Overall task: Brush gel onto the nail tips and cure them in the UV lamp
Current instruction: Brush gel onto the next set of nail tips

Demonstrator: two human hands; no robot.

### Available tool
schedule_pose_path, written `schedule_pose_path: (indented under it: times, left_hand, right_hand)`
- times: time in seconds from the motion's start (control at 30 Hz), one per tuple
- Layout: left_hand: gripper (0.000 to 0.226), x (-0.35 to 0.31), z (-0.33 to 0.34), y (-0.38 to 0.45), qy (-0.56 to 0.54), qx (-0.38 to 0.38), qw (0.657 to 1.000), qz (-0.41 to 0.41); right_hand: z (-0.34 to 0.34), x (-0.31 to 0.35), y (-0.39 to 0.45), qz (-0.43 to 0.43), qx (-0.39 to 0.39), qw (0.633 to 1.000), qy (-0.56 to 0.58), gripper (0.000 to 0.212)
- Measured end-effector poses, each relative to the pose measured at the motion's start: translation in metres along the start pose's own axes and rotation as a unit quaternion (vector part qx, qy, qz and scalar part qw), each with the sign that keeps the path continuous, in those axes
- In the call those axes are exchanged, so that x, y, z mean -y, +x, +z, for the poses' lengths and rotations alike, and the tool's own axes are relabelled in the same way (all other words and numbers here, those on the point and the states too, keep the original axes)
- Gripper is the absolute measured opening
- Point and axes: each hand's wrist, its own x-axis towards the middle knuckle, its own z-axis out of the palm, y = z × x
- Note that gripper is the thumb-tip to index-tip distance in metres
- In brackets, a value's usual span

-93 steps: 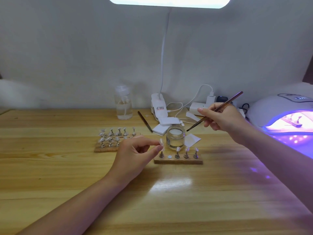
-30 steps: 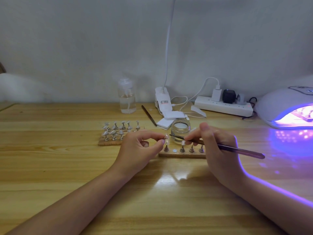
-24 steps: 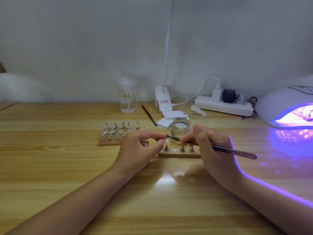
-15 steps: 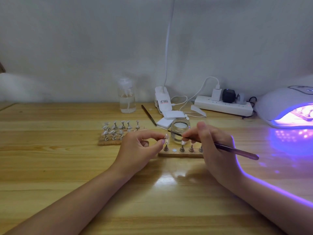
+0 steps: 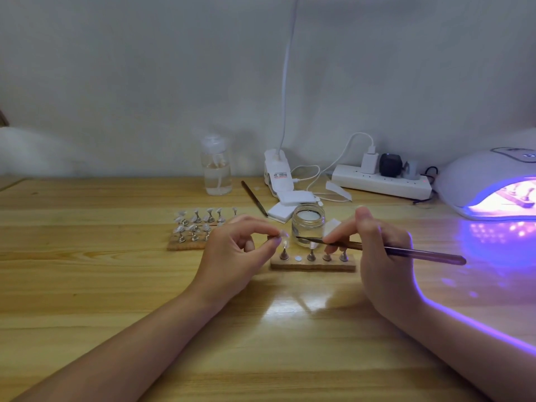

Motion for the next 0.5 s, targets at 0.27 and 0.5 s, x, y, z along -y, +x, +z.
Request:
schedule_pose_path:
  times: [0.27, 0.5]
  left_hand:
    - [0.017, -0.0007, 0.0005, -0.0002, 0.018, 0.004, 1.000, -0.009]
    - [0.019, 0.0001, 0.0008, -0.0006, 0.002, -0.003, 1.000, 0.003]
  right_hand:
    - [0.0008, 0.0000, -0.0036, -0.056, 0.019, 0.993, -0.107, 0.034]
    - [0.0038, 0.0015, -0.0047, -0.045, 0.039, 0.991, -0.118, 0.037]
